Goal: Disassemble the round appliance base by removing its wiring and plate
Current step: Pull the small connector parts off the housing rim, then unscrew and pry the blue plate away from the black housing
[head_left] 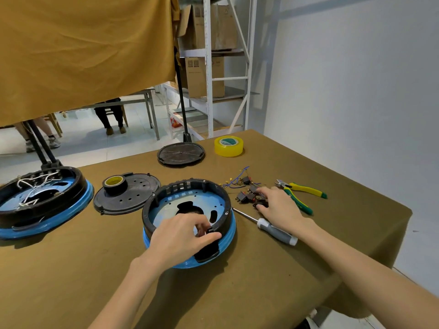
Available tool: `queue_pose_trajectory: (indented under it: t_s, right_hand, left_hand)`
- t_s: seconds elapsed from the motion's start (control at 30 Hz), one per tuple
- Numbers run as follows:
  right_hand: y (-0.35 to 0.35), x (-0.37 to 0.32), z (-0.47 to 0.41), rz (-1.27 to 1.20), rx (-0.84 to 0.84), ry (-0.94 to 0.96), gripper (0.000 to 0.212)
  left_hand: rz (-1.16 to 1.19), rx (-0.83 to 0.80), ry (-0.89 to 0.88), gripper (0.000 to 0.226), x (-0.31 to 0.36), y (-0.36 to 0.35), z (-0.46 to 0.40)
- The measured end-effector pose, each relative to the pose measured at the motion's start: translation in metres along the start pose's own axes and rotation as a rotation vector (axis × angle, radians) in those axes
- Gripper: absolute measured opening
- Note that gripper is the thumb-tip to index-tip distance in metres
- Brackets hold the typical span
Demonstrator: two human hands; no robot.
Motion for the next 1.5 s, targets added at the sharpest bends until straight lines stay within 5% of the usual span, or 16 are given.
queue_pose_trajectory:
  t_s: [0.1,0.27,0.37,0.53,0.8,1.0,1.13,1.3,1.5]
  right_hand:
    - [-0.004,-0.008,0.009,0.024,0.084,-0.004,0.038]
    - [-0.012,-0.012,0.035,0.242,-0.112,0.061,0.044]
    - [-0.009,-0.011,0.041,0.183,-0.112,0.079,0.028]
    - [0.012,-0.010,0.043,-0.384,0.009,-0.073,0.026]
    - [0.048,-0.082,0.041,-1.295,-0.342,-0.231,0.040]
    - [0.061,-0.122,0.047,-1.299,-0.429,0.092,0.032]
    - [0.059,-0.134,0.046,-1.217,-0.474,0.157,0.022]
    - [0.055,-0.142,0.044,-1.265,-0.557,0.197,0.033]
    - [0.044,-0.131,0.037,-0.982,-0.500,0.192,0.027]
  left_hand:
    - [-0.070,0.062,-0.051,0.051,-0.002,-0.005,0.003]
    - [-0.133,0.076,-0.068,0.075,0.001,-0.007,0.007]
    - [-0.112,0.056,-0.028,0.070,0.003,-0.003,0.006]
    - [0.077,0.169,0.011,0.049,0.006,0.020,0.003]
    - [0.653,0.486,0.095,0.054,0.019,0.070,-0.005]
    - [1.262,0.517,0.565,0.053,0.018,0.069,-0.008]
    - [1.424,0.540,0.588,0.053,0.019,0.063,-0.004]
    - [1.601,0.619,0.657,0.048,0.012,0.057,0.004]
    - [1.855,0.565,0.870,0.035,-0.007,0.029,0.024]
Point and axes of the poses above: each hand's wrist, its own z-axis away from the middle knuckle, its own y-axis out of the back of the hand, x = y × z, the point moved 1 cm from there along -z, towards the middle knuckle, and after that the axes turned 3 degrees about -y, right-handed, at the moved point
